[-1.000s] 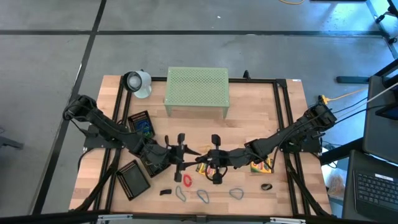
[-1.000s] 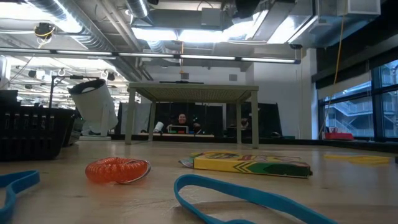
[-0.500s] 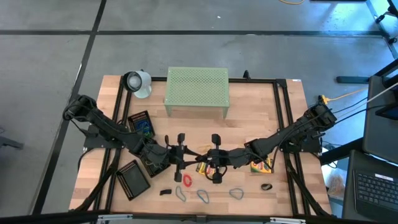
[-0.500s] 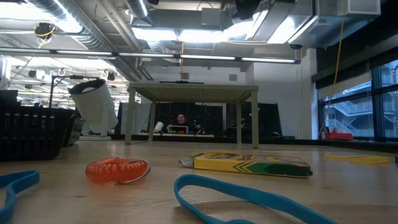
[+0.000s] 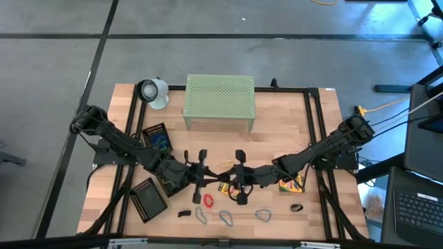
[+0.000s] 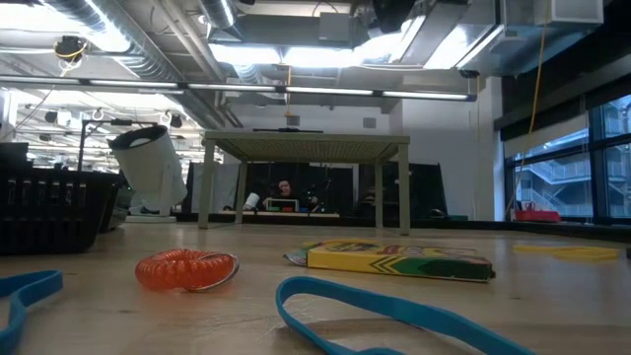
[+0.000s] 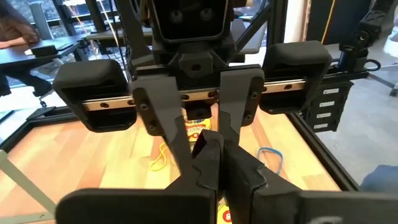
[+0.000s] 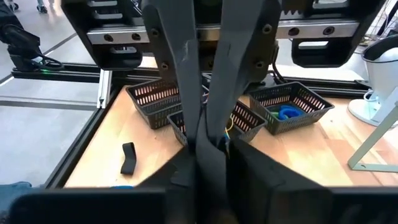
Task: Pick & Place Office Desk Supplies
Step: Put the black rubber band into the middle black bin, then put the yellow rubber band into the middle black bin
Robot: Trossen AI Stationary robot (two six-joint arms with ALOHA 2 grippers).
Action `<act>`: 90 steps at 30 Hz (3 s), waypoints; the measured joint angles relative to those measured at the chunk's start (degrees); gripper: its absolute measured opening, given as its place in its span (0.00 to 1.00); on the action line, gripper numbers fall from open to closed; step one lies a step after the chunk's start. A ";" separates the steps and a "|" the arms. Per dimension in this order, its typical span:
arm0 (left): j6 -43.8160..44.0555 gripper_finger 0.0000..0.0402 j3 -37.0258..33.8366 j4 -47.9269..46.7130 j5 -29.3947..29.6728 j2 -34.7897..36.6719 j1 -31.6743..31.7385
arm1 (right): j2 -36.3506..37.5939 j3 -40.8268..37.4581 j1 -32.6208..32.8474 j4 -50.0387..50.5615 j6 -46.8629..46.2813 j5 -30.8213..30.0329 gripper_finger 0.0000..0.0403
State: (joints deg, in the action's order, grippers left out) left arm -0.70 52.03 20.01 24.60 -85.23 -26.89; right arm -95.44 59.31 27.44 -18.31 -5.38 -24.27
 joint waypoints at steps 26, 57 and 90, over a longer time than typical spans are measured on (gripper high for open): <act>48.54 0.02 0.02 -57.78 -5.46 9.96 -3.03 | 3.96 0.02 3.76 10.76 -4.58 -0.37 0.56; 63.14 0.26 -0.01 -74.18 -9.39 8.85 -4.62 | 3.96 0.02 3.63 13.89 -4.72 -6.40 0.54; 56.53 0.25 -0.02 -60.30 -4.52 8.83 -4.63 | 2.23 0.02 -1.16 70.11 -61.94 9.88 0.54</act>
State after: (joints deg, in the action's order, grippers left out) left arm 55.83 52.01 -40.29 20.08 -76.40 -31.53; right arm -93.21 59.33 26.28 51.80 -67.31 -14.39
